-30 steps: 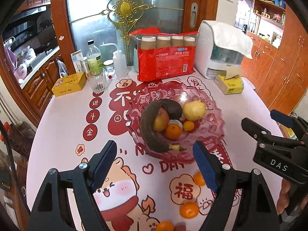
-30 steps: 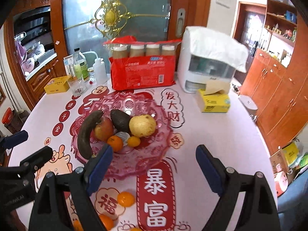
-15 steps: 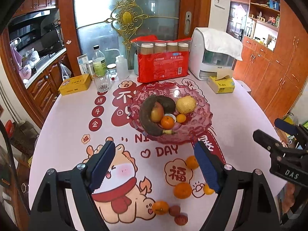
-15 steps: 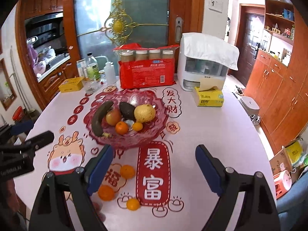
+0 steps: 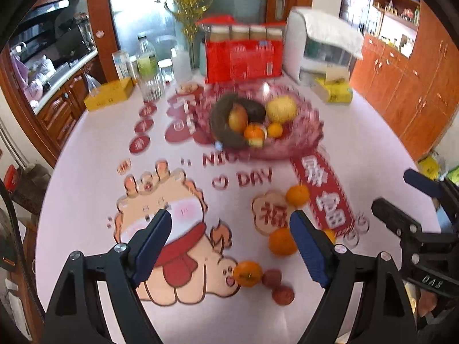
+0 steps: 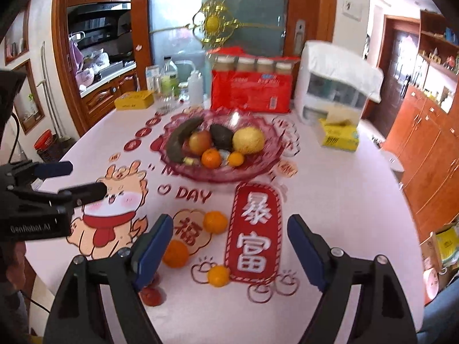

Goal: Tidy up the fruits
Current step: 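Withdraw both open tools from the bowl toward the mandarins on the cloth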

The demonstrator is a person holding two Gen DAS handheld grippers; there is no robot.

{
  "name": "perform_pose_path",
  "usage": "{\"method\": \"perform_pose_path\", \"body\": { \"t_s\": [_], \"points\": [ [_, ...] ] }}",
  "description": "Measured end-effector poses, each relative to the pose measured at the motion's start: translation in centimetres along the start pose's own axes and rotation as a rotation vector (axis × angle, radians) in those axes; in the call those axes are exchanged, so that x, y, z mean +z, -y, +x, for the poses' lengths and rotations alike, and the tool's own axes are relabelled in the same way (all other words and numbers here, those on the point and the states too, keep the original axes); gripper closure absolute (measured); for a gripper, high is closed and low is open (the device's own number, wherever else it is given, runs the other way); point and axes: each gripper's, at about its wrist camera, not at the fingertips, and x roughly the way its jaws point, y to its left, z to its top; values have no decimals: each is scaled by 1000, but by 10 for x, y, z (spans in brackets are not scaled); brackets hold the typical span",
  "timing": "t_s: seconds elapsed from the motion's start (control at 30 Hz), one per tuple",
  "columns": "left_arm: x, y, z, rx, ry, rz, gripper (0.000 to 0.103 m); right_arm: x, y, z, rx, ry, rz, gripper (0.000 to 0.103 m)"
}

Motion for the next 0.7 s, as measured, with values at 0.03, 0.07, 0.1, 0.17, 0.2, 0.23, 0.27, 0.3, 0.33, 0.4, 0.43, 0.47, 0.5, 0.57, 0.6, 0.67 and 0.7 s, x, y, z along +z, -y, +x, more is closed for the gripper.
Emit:
{"method": "perform_pose_path", "body": {
  "t_s": [0.03,0.07,0.1,0.17,0.2,0.23,0.27,0.3,0.33,0.4,0.43,0.47,0.5,0.57,0.6,0.67,0.7],
  "points": [
    [-6,-1,8,0,-21,4,19,-6,-2,7,15,-21,7,23],
    [-13,-3,14,-3,-39,10,19,-9,-3,13,24,-36,12,27],
    [-19,-4,21,-6,-55,14,19,-13,-5,20,37,-55,16,28],
    [-32,-7,36,-9,-94,20,19,-22,-10,31,50,-86,17,32],
    [-39,-10,44,-10,-117,20,19,-26,-12,38,57,-104,17,32],
    [-43,-11,49,-12,-132,18,19,-30,-15,41,62,-115,18,33],
    [-48,-13,54,-17,-150,14,19,-34,-17,47,74,-132,21,35],
    [-53,-16,60,-21,-165,10,20,-37,-20,53,87,-148,25,35],
    [-56,-17,63,-25,-177,5,20,-40,-22,57,97,-159,26,36],
    [-62,-19,72,-46,-202,-9,20,-42,-26,64,110,-176,27,37],
    [-65,-19,75,-58,-214,-13,20,-43,-29,68,117,-184,27,37],
    [-67,-20,78,-67,-223,-13,20,-44,-32,72,126,-191,29,37],
    [-70,-19,81,-79,-230,-9,20,-44,-34,74,132,-195,31,37],
    [-73,-17,84,-93,-241,7,21,-44,-38,80,145,-204,35,38],
    [-74,-17,84,-102,-244,14,22,-43,-39,82,150,-207,37,38],
    [-76,-17,84,-119,-248,20,23,-42,-42,86,161,-216,40,38],
    [-77,-17,85,-128,-252,24,23,-42,-44,89,165,-221,40,38]
  ]
}}
